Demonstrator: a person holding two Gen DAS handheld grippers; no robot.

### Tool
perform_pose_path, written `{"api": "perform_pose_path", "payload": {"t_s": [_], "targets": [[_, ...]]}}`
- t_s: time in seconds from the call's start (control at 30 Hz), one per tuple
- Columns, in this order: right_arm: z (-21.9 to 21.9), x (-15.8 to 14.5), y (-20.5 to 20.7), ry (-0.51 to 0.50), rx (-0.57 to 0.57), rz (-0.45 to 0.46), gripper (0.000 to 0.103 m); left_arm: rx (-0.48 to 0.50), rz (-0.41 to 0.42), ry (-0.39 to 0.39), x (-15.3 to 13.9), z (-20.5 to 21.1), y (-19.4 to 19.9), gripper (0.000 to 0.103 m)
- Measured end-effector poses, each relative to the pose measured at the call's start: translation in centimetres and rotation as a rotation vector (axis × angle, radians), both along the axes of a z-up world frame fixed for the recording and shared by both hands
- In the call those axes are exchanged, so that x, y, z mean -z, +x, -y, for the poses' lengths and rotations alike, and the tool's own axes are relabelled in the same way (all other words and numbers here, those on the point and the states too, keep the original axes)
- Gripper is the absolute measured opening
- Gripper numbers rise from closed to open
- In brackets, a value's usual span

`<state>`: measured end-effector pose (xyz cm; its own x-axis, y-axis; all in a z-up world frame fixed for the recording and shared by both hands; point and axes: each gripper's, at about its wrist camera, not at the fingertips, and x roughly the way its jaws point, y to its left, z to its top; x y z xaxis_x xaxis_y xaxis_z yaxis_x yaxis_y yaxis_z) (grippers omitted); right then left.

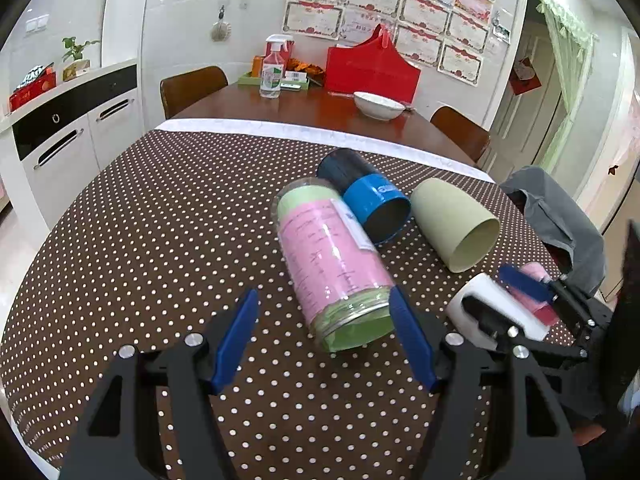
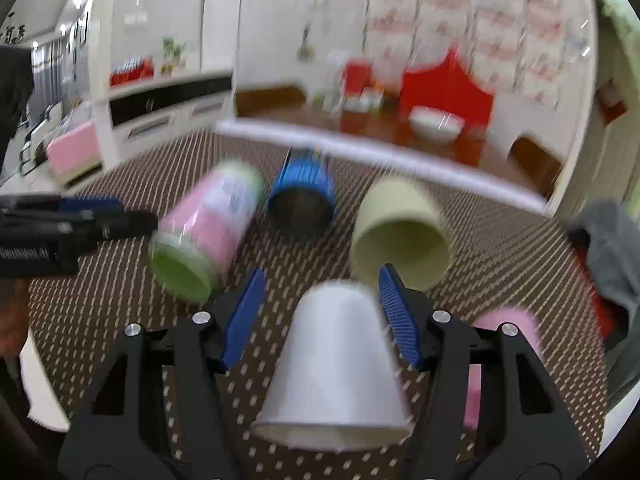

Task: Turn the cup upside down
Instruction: 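Rotate the white cup with the right gripper and set it rim-down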

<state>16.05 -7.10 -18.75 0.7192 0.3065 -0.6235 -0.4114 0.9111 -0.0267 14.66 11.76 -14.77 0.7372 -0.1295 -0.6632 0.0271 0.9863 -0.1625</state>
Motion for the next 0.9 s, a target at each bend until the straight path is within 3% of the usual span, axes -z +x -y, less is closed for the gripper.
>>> {"api": "perform_pose_path", "payload": {"t_s": [0.07,0.2,0.4,0.57,0.63,0.73,0.8,0.9], "targets": [[-0.1,-0.2,0.5,-0.025,0.01,-0.032,0.069,-0.002,-0.002,0.003,0.1,-0.2,0.0,0.067],[-1.0,-1.2,2.8,-0.122,-0.025,-0.16,0.069,-0.007,-0.021,-0.011,0.3,-0.7,-0.2,0.067],[-0.9,-0.4,6.0,-0.222,0.017,-0.366,0.069,-0.041,-0.059,-0.042,0.6,-0.9,-0.5,0.067],[0.1,1.6,8.3,-0.204,0.065,-0.565,0.068,-0.07,-0.084,-0.048,1.2,-0.6,-0.3,0.067],[0.0,2.0,8.8,-0.203,0.072,-0.6,0.056,-0.071,-0.104,-0.058,1.5,-0.4,-0.1,0.067],[0.4,1.8,9.2,-0.13,0.1,-0.674,0.056,-0.071,-0.124,-0.068,1.8,-0.1,0.1,0.067],[0.5,0.8,9.1,-0.09,0.089,-0.659,0.056,-0.073,-0.122,-0.065,1.7,0.0,0.1,0.067],[0.6,-1.8,8.0,-0.09,0.117,-0.511,0.056,-0.073,-0.105,-0.053,1.0,0.2,0.1,0.067]]}}
